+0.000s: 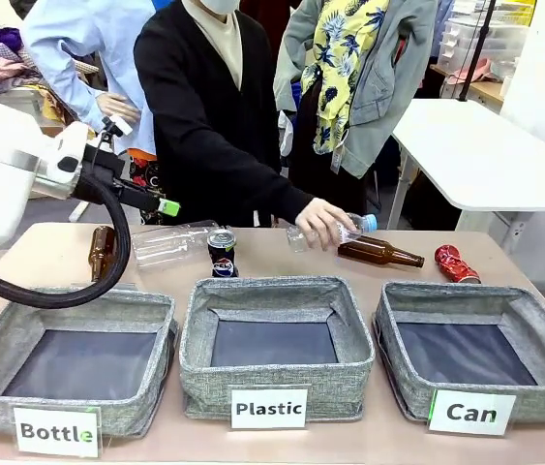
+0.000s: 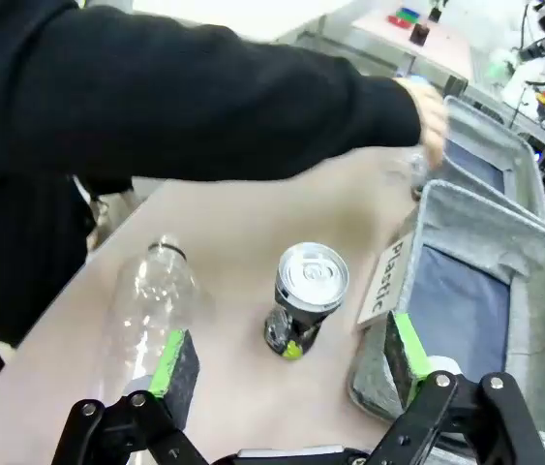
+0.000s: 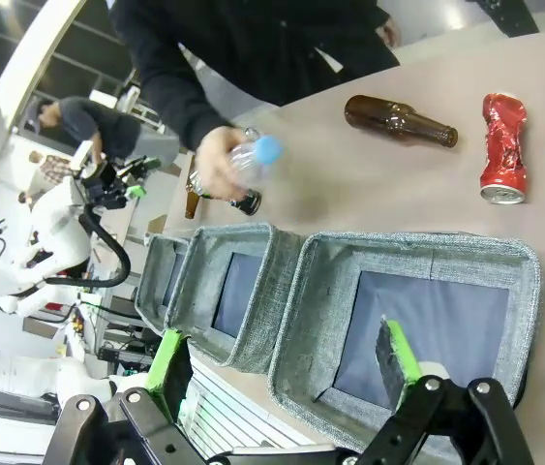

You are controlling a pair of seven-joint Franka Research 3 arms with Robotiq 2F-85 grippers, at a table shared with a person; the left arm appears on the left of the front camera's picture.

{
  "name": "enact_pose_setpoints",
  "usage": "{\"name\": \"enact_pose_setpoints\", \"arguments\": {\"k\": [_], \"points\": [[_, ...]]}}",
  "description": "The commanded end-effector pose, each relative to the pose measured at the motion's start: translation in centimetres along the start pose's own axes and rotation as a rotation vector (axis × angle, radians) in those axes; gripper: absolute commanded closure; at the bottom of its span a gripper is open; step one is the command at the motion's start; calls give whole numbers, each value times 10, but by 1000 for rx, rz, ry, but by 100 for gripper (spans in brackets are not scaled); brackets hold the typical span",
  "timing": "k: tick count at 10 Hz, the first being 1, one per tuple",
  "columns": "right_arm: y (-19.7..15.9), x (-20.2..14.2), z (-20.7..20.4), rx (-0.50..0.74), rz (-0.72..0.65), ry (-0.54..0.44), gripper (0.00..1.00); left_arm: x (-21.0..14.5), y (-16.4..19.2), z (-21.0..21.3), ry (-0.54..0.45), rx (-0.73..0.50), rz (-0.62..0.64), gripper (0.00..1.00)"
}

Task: Sort the can waste into the basket.
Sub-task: Pick up the can waste from the table and place it in the right Fabric basket.

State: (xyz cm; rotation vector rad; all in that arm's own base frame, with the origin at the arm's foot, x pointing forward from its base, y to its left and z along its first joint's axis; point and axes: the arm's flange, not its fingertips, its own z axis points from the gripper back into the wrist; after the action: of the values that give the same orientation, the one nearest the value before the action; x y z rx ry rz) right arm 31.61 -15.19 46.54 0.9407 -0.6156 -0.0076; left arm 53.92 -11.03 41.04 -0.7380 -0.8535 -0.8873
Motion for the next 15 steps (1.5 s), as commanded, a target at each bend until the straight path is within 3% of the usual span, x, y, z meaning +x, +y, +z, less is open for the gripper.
{"name": "enact_pose_setpoints", "arguments": {"k": [1, 3, 4, 5, 7, 9, 11, 13, 14, 15], "points": [[-2, -2, -2, -8, 21, 6, 0, -16, -9, 45, -73, -126, 31, 0], [-2, -2, -2, -8, 21, 6, 0, -48, -53, 171, -94, -301, 8, 0], [-2, -2, -2, -8, 21, 6, 0, -70, -75, 224, -136, -311, -44, 0], [-2, -2, -2, -8, 21, 6, 0, -93, -91, 265, -223, -296, -42, 0], [-2, -2, -2, -8, 21, 6, 0, -129, -110, 304, -366, -264, -27, 0], [-2, -2, -2, -8, 21, 6, 0, -143, -122, 317, -423, -258, -56, 0], [-2, -2, -2, -8, 21, 6, 0, -139, -121, 310, -410, -235, -36, 0], [-2, -2, -2, -8, 21, 6, 0, -125, -113, 297, -350, -232, -18, 0], [-2, -2, -2, -8, 21, 6, 0, -117, -110, 284, -292, -319, -29, 0], [-2, -2, -2, -8, 21, 6, 0, -103, -102, 258, -241, -274, -4, 0]]}}
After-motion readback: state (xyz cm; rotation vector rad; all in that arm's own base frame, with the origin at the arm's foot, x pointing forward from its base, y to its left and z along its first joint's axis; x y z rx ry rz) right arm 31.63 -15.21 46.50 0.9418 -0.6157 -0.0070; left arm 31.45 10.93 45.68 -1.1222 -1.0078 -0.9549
